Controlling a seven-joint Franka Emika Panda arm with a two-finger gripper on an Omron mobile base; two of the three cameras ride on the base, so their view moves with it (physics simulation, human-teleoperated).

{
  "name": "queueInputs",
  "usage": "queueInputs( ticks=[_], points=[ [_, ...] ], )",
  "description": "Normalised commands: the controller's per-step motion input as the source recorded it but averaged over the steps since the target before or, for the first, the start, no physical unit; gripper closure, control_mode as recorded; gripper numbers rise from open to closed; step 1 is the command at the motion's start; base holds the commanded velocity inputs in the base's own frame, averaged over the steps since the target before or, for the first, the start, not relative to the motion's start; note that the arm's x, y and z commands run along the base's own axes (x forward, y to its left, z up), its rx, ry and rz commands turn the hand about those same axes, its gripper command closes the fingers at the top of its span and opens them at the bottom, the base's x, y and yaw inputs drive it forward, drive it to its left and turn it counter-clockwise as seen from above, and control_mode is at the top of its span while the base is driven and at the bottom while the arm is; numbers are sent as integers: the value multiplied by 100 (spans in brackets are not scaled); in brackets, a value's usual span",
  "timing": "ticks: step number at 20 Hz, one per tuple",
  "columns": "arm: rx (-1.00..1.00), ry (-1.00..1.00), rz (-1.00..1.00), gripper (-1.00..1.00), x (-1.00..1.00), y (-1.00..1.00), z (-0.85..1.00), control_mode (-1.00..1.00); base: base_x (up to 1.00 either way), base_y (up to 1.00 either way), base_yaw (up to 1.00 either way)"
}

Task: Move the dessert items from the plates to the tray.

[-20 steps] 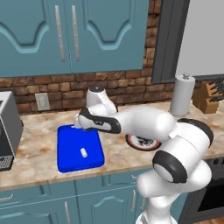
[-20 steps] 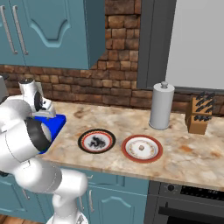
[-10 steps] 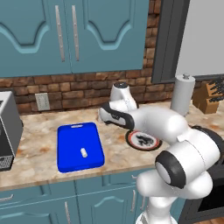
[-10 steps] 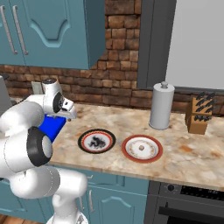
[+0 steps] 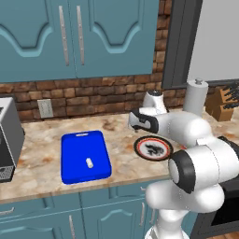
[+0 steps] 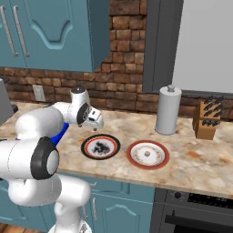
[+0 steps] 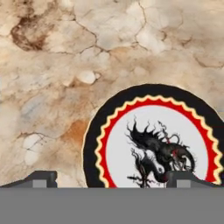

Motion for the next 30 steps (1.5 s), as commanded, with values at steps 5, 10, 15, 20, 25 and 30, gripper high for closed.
queueInputs(
  ticks=[5, 10, 15, 20, 25, 30],
  points=[
    [0, -1, -6, -100, 0, -100, 26, -100, 0, 0, 0],
    [0, 0, -9, -100, 0, -100, 35, -100, 0, 0, 0],
    [-5, -4, -8, -100, 0, -100, -1, -100, 0, 0, 0],
    [-6, -2, -8, -100, 0, -100, -19, -100, 0, 0, 0],
    [-1, 1, -9, -100, -4, -100, -84, -100, 0, 0, 0],
    [0, 12, -16, -100, -4, -88, -86, -100, 0, 0, 0]
  ],
)
